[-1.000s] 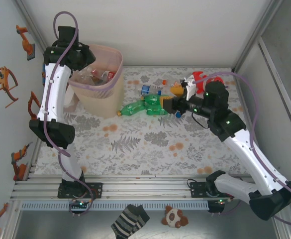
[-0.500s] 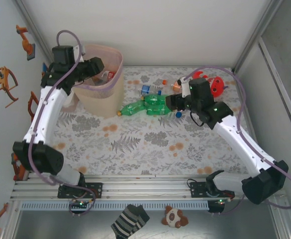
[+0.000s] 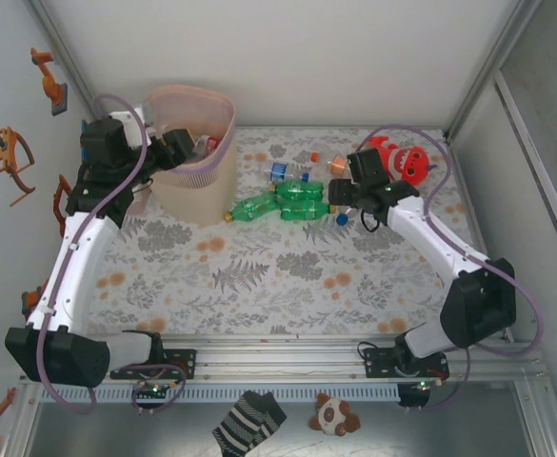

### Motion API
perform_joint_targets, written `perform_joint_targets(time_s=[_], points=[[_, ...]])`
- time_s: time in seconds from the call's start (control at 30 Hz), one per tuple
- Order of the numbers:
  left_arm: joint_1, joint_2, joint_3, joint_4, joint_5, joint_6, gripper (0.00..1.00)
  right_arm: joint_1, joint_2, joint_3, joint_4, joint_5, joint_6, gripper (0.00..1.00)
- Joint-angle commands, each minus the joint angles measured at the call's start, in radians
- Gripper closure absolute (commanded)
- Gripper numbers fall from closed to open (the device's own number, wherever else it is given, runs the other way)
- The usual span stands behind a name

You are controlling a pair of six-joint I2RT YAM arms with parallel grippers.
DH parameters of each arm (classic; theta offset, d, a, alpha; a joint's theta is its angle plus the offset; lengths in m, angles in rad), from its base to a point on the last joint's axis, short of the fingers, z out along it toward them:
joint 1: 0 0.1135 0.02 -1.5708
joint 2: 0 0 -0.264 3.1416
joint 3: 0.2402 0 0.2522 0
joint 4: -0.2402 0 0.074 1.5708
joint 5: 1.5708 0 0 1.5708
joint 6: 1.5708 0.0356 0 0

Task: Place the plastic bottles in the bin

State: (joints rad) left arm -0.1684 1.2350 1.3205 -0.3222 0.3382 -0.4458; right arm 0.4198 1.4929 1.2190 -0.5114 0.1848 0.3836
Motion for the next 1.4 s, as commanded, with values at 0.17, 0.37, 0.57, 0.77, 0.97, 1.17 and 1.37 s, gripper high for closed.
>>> perform_joint_targets(time_s=[0.17, 0.37, 0.57, 0.77, 0.97, 1.17, 1.37], points=[[0.004, -0.078, -0.074, 0.036, 0.027, -0.046, 0.37, -0.032, 0.166, 0.035, 0.084, 0.172, 0.154, 0.15], [0.004, -0.098, -0.104, 0.036, 0.024, -0.058, 0.37, -0.068, 0.288, 0.079, 0.086, 0.205, 0.267, 0.14], [0.004, -0.097, -0.114, 0.047, 0.044, -0.074, 0.38, -0.076, 0.378, 0.115, 0.11, 0.184, 0.298, 0.14], [0.003, -0.104, -0.115, 0.042, 0.039, -0.073, 0.38, -0.079, 0.444, 0.137, 0.124, 0.18, 0.341, 0.15], [0.003, -0.109, -0.12, 0.039, 0.038, -0.074, 0.38, -0.081, 0.489, 0.138, 0.152, 0.176, 0.357, 0.19], [0.004, -0.113, -0.124, 0.023, 0.022, -0.073, 0.38, -0.082, 0.51, 0.14, 0.151, 0.188, 0.36, 0.24], [0.003, -0.117, -0.13, 0.024, 0.019, -0.074, 0.37, -0.082, 0.491, 0.123, 0.15, 0.194, 0.362, 0.29]])
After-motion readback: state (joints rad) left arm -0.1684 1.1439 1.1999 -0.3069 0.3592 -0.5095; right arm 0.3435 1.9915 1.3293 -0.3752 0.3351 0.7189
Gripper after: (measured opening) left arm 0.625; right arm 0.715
